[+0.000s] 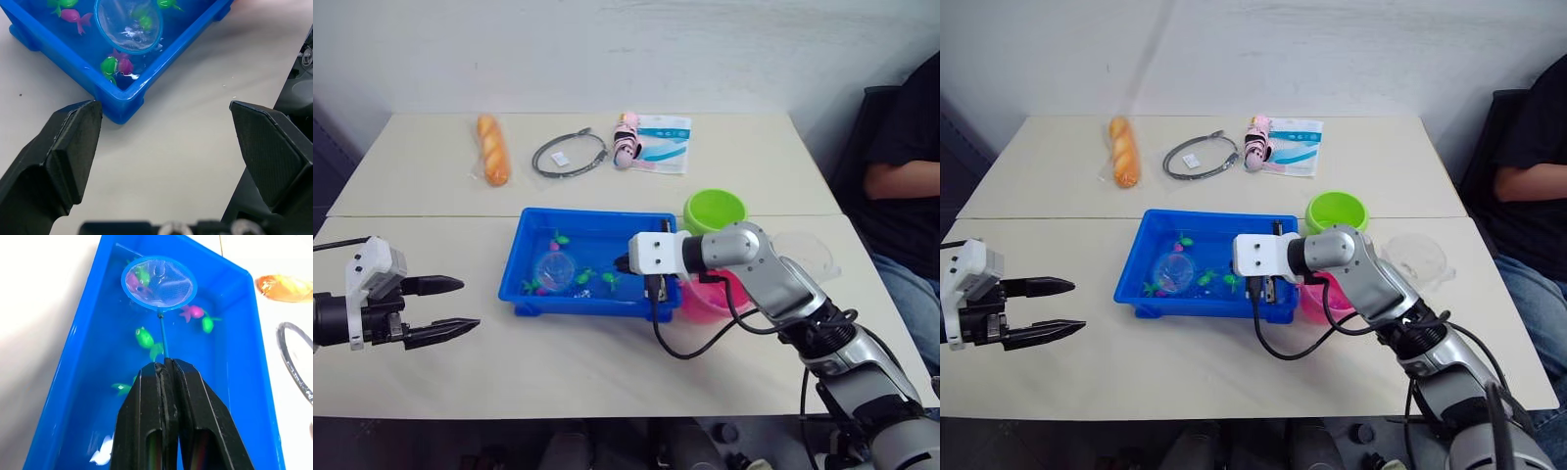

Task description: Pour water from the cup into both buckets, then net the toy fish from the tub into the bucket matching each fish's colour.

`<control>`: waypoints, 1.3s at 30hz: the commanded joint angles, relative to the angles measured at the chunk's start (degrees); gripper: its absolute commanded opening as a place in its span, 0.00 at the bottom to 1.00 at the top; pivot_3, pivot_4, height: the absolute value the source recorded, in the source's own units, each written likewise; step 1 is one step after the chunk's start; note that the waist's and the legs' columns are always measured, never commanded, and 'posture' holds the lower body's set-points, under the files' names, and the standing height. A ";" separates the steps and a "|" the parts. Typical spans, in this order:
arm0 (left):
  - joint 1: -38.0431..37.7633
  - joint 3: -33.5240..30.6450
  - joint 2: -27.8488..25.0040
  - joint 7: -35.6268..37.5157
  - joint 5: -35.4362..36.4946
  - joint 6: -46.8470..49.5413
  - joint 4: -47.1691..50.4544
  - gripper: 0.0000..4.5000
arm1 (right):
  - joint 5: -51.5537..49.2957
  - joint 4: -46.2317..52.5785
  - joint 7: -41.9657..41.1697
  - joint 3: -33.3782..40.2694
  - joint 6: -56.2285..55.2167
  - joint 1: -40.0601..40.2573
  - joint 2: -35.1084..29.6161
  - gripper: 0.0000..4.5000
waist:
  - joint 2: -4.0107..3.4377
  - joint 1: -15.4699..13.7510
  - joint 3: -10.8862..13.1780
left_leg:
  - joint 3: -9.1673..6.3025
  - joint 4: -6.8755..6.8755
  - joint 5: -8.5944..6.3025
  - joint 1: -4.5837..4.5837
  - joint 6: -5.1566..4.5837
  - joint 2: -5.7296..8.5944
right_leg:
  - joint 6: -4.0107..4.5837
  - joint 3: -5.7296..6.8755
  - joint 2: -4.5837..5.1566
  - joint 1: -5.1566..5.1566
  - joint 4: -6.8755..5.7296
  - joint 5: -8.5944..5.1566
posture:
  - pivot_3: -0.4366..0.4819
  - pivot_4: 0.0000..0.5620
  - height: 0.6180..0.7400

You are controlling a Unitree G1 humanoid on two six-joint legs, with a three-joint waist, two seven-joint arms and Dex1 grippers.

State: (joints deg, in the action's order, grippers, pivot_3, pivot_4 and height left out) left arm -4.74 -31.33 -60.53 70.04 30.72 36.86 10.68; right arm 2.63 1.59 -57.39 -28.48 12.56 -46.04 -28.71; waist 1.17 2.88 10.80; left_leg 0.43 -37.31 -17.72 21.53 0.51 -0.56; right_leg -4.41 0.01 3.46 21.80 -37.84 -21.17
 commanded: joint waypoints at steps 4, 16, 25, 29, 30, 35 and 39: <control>0.58 -0.54 -0.33 -0.42 -0.16 -2.36 -1.46 1.00 | 5.36 -7.45 2.23 -1.01 -7.88 -4.01 4.50 0.00 | 0.00 0.50 0.00 | 0.02 0.01 0.01 0.00 0.01 0.00 | 0.00 -0.01 0.00 0.05 -0.03 0.00 | 0.48 0.27 1.00; 2.09 0.63 -0.16 -1.83 0.19 -3.03 -1.68 1.00 | 13.94 -19.26 4.77 -2.16 -20.93 -7.03 6.96 0.00 | 0.00 0.50 0.00 | 0.07 0.05 0.10 0.02 0.17 0.00 | 0.00 -0.01 0.00 0.10 -0.03 0.00 | 0.48 0.27 1.00; 2.70 1.35 0.13 -2.56 0.19 -3.43 -1.69 1.00 | 16.97 -20.53 4.97 -1.87 -25.96 -5.87 4.73 0.00 | 0.00 0.58 0.00 | 0.11 0.08 0.10 0.02 0.17 0.00 | 0.00 -0.03 -0.01 0.14 -0.05 0.00 | 0.48 0.27 1.00; 3.65 2.08 -0.07 -2.77 0.27 -3.60 -2.00 1.00 | 18.12 -20.35 5.01 -2.08 -27.75 -5.43 4.37 0.00 | 0.00 0.53 0.00 | 0.12 0.08 0.10 0.02 0.17 0.00 | 0.00 -0.03 -0.01 0.14 -0.06 0.00 | 0.48 0.27 1.00; 3.77 2.21 -0.10 -2.78 0.26 -3.72 -2.10 1.00 | 18.56 -20.33 5.34 -1.98 -28.26 -5.39 4.22 0.00 | 0.00 0.53 0.00 | 0.12 0.08 0.10 0.02 0.17 0.00 | 0.00 -0.02 -0.01 0.14 -0.06 0.00 | 0.48 0.27 1.00; 4.63 3.07 -0.13 -2.76 0.14 -4.07 -2.44 1.00 | 16.80 -18.69 1.90 -0.14 -25.30 -4.75 2.61 0.00 | 0.00 0.45 0.00 | 0.13 0.07 0.10 0.02 0.19 0.00 | 0.00 -0.02 -0.01 0.13 -0.05 0.00 | 0.48 0.27 1.00; 5.35 3.78 -0.10 -2.77 0.01 -4.39 -2.79 1.00 | 9.60 -12.30 -4.18 2.32 -13.97 -1.56 4.02 0.00 | 0.01 0.48 0.00 | 0.12 0.08 0.11 0.02 0.20 -0.01 | 0.00 -0.02 -0.02 0.12 -0.09 0.00 | 0.48 0.27 1.00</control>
State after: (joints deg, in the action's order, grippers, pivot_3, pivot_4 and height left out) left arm -0.09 -26.91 -60.46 67.18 30.52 33.32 8.11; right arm 15.95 -14.95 -59.35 -28.06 -5.78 -48.05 -25.69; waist 1.18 3.35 10.80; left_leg 0.55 -37.22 -17.61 21.54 0.71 -0.58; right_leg -4.41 -0.01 3.44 21.92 -37.94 -21.17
